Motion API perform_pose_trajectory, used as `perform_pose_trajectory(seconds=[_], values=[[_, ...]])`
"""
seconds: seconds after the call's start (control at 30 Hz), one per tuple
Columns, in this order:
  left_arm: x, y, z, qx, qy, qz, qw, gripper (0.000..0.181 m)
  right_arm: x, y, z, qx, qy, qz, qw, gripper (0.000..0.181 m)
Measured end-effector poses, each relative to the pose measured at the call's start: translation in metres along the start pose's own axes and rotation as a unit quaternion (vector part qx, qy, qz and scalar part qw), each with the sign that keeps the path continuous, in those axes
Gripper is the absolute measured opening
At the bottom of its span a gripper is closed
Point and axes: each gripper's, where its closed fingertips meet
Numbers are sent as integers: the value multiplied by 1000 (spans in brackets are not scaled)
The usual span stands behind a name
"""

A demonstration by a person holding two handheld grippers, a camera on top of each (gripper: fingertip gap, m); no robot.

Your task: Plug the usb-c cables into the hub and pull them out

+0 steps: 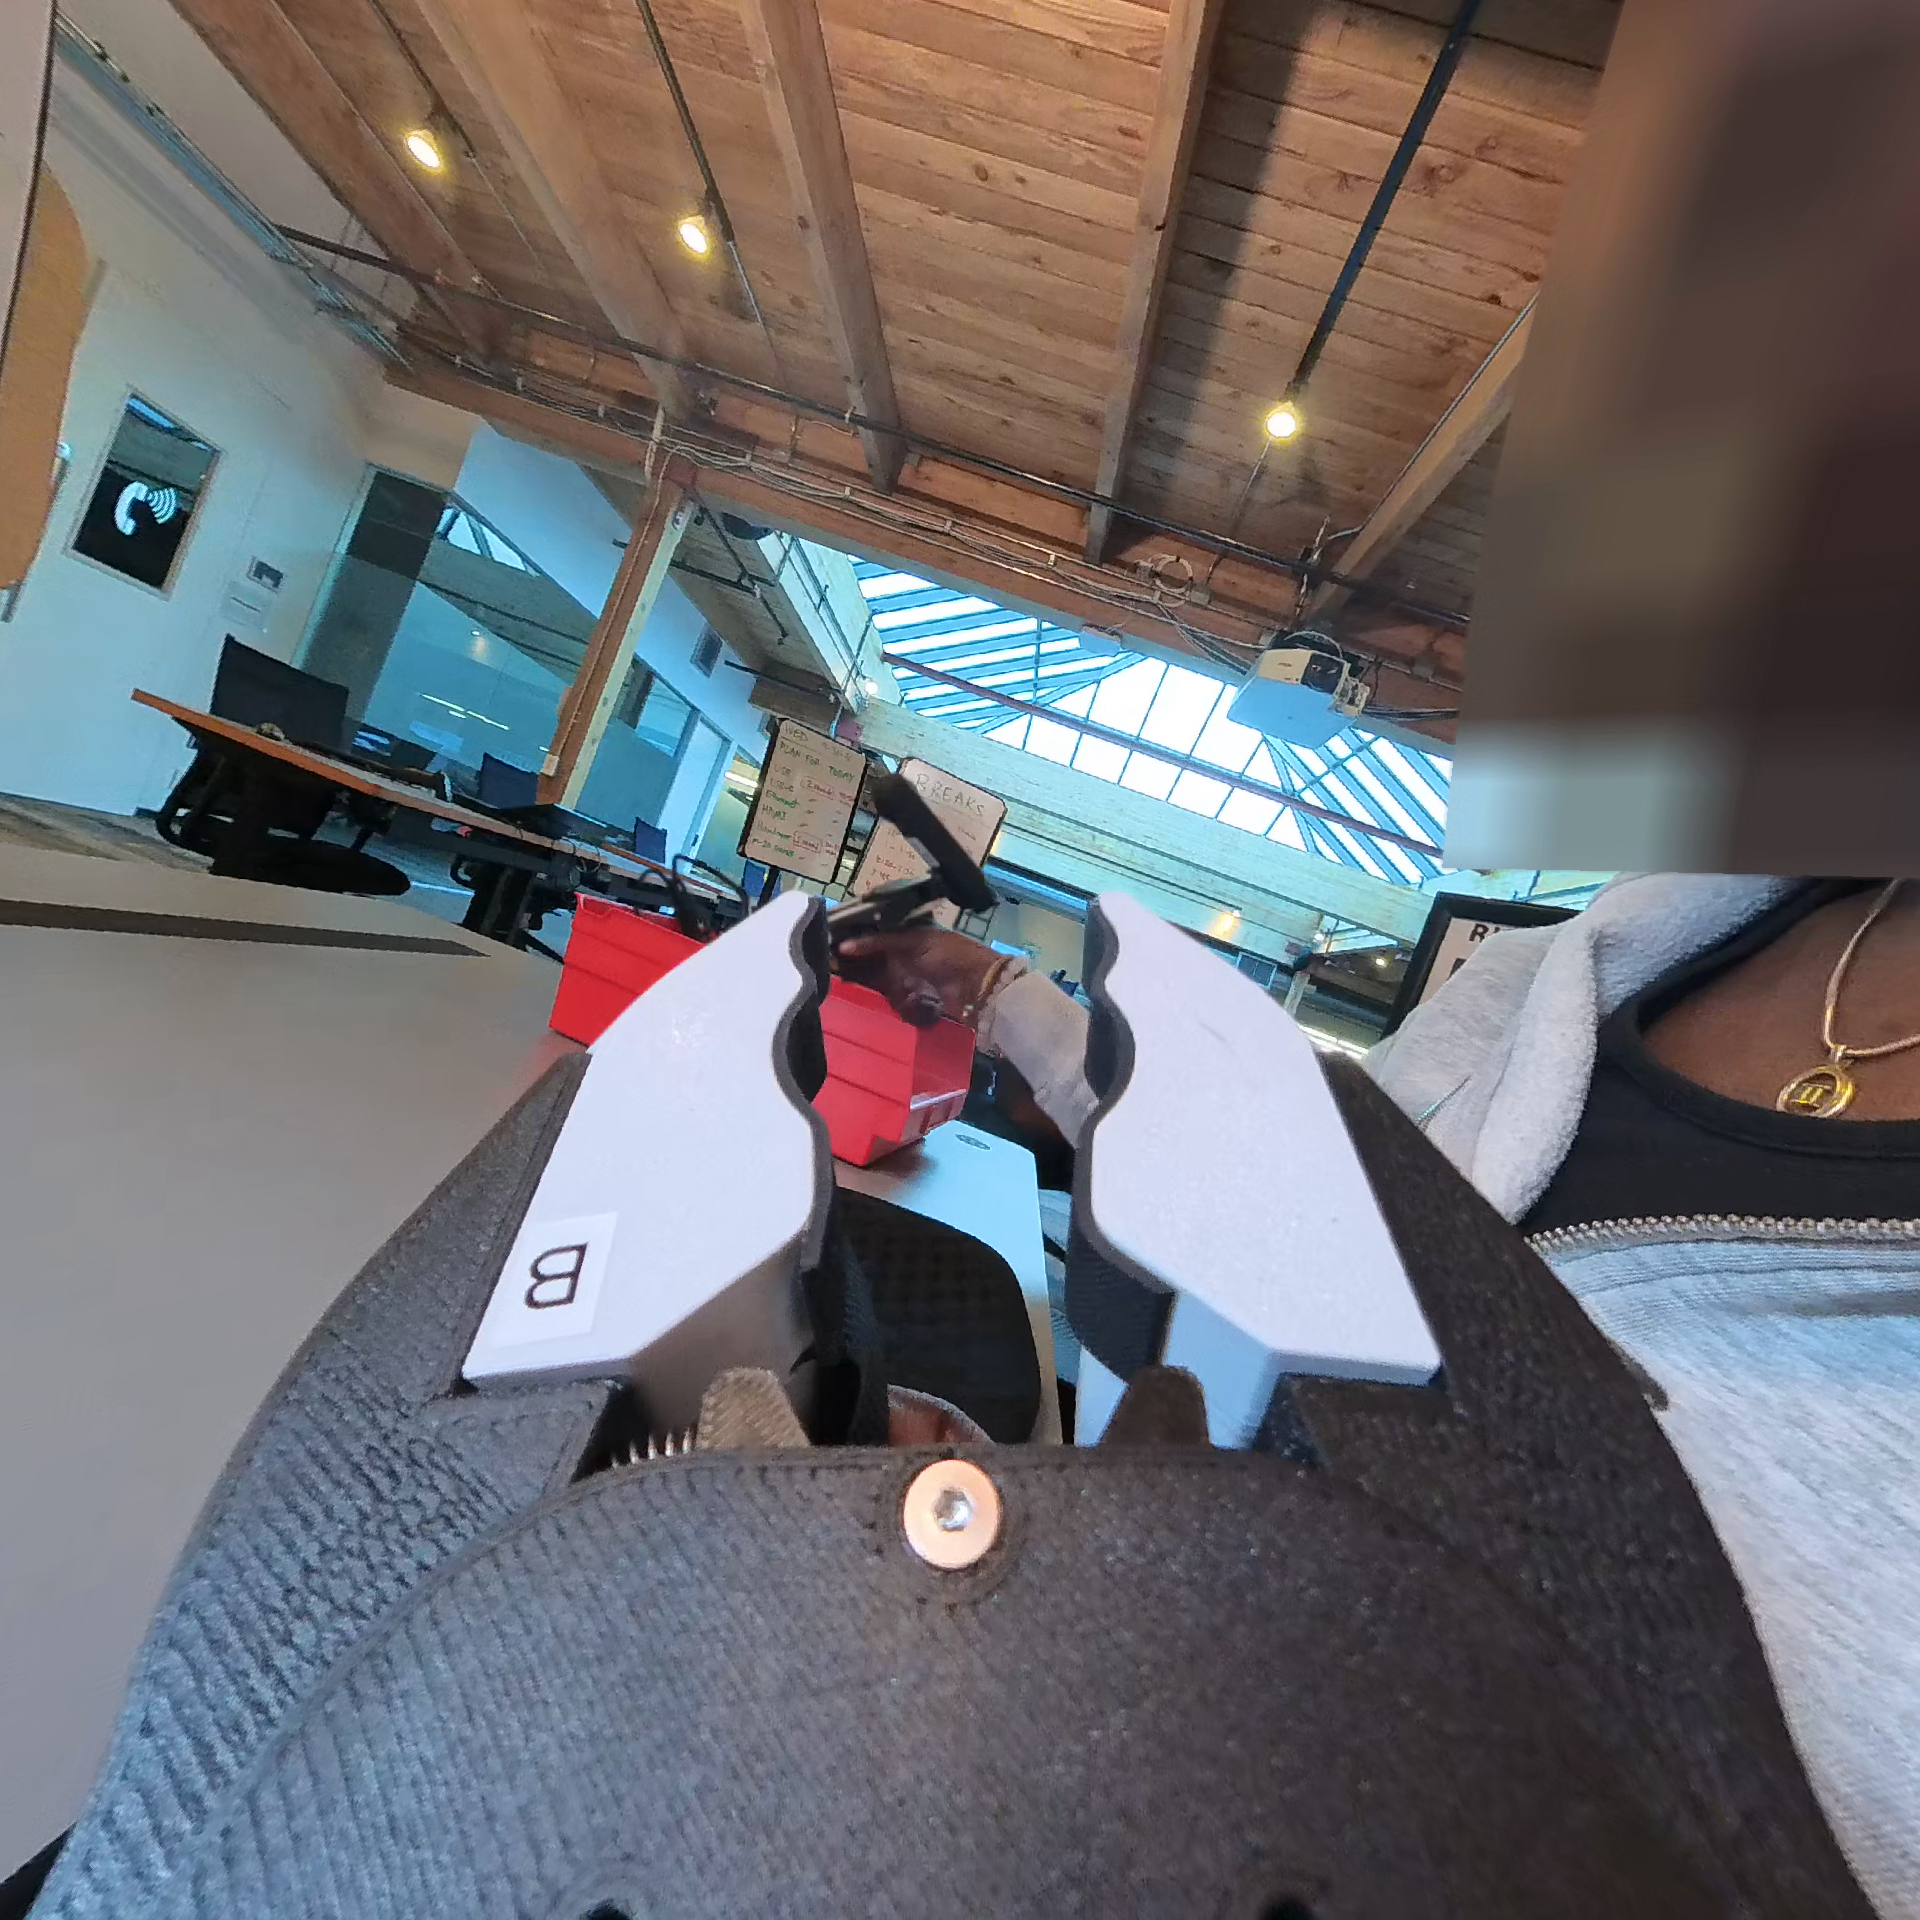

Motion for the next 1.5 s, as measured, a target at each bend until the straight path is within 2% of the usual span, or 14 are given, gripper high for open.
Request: perform_pose_trajectory(seconds=[0.1, 0.17, 0.27, 0.37, 0.47, 0.6, 0.7, 0.83, 1.03, 1.13, 1.23, 1.3, 1.4, 1.5], values=[[0, 0, 0, 0, 1, 0, 1000, 47, 41, 23, 14, -53, 13, 83, 995, 83], [1, 0, 0, -2, 3, 4, 1000, 47, 55, 39, 31, -88, -43, 114, 989, 81], [2, 1, -1, -3, 6, 8, 1000, 47, 21, 39, 47, -120, -124, 26, 985, 95], [3, 2, 0, -6, 8, 10, 1000, 47, -51, 19, 44, -110, -174, -128, 970, 125], [3, 2, 0, -6, 6, 11, 1000, 47, -90, -6, 33, -78, -177, -170, 966, 130], [2, 1, -1, -5, 8, 6, 1000, 47, -96, -35, 66, -157, -136, -169, 964, 110], [1, 1, 0, -4, 0, 6, 1000, 47, -93, -54, 64, -132, -152, -141, 969, 42], [1, 1, -2, 0, 6, 6, 1000, 47, -93, -38, 54, -140, -120, -154, 971, 35], [2, 2, -2, -1, 9, 9, 1000, 47, -117, 31, 21, -129, -87, -276, 949, 36], [2, 1, -1, -2, 7, 8, 1000, 47, -125, 42, 6, -95, -87, -300, 945, 43], [1, 1, 0, -1, 2, 4, 1000, 47, -112, 54, 7, -122, -75, -274, 951, 66], [0, 1, 0, 0, 0, 2, 1000, 47, -85, 60, 10, -149, -55, -214, 964, 73], [0, 1, 0, 0, 4, 2, 1000, 47, -28, 59, 20, -182, -27, -66, 981, 55], [2, 2, 0, 0, 7, 6, 1000, 47, -4, 47, 56, -242, -36, -13, 970, 37]])
Point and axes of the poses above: each gripper's, where its closed fingertips meet, y back along the fingers, x out of its top, z = x × y across the jaws, and after that the axes turned 2 degrees about z, right-handed
